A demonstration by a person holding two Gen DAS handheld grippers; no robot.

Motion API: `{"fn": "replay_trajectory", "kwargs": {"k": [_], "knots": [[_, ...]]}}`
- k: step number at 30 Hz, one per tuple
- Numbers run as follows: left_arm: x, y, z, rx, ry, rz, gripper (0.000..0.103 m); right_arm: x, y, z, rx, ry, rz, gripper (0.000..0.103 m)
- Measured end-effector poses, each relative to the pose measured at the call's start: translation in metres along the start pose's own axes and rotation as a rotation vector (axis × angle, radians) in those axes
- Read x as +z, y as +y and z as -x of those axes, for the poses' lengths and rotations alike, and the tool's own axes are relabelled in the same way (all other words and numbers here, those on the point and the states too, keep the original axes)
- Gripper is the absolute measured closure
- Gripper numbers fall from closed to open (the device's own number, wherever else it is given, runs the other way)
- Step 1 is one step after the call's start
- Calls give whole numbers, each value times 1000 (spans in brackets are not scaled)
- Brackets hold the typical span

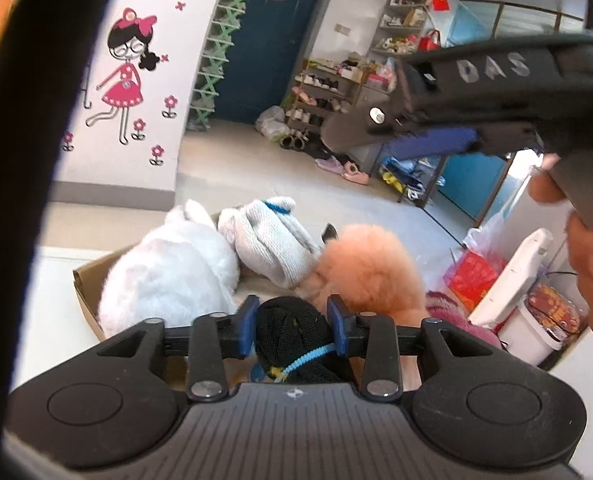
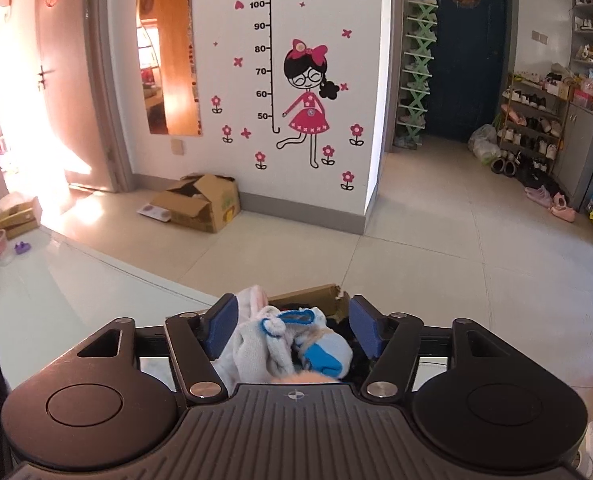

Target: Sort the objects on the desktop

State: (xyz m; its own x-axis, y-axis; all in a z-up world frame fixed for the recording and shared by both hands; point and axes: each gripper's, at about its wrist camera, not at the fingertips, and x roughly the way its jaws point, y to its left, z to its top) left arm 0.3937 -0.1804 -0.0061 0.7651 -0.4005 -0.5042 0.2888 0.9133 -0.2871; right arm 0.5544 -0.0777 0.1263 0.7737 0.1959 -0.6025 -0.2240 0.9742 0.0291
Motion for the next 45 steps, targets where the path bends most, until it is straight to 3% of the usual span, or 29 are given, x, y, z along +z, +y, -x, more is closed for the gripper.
{"fn": "replay_trajectory", "kwargs": {"k": [1,3,5,12,16,20,25,29,33,37,45], "knots": [[1,0,0,7,-9,-1,59,-2,-1,0,2,1,-6,32],[1,-2,5,17,-34,0,38,-7,-3,0,-1,-2,-11,32],[5,-2,8,11,-53,5,31,-12,-4,1,-11,-6,-15,28],[10,-1,31,15,-72,11,25,-15,-14,33,-30,-87,-79,27],[9,7,49,2,-96,19,20,-23,-13,78,-79,-187,-122,13],[1,3,79,50,-129,-47,1,-54,-4,130,-109,-271,-196,1],[-22,5,115,88,-96,-99,1,-113,34,165,-113,-244,-306,0],[-45,8,132,139,-35,-156,1,-157,72,170,-150,-198,-324,0],[-70,14,144,178,-1,-180,1,-196,111,173,-138,-178,-313,0],[-99,20,150,261,89,-174,1,-225,146,176,-97,-133,-330,0],[-104,5,177,248,11,-214,1,-267,167,228,-223,-186,-362,0]]}}
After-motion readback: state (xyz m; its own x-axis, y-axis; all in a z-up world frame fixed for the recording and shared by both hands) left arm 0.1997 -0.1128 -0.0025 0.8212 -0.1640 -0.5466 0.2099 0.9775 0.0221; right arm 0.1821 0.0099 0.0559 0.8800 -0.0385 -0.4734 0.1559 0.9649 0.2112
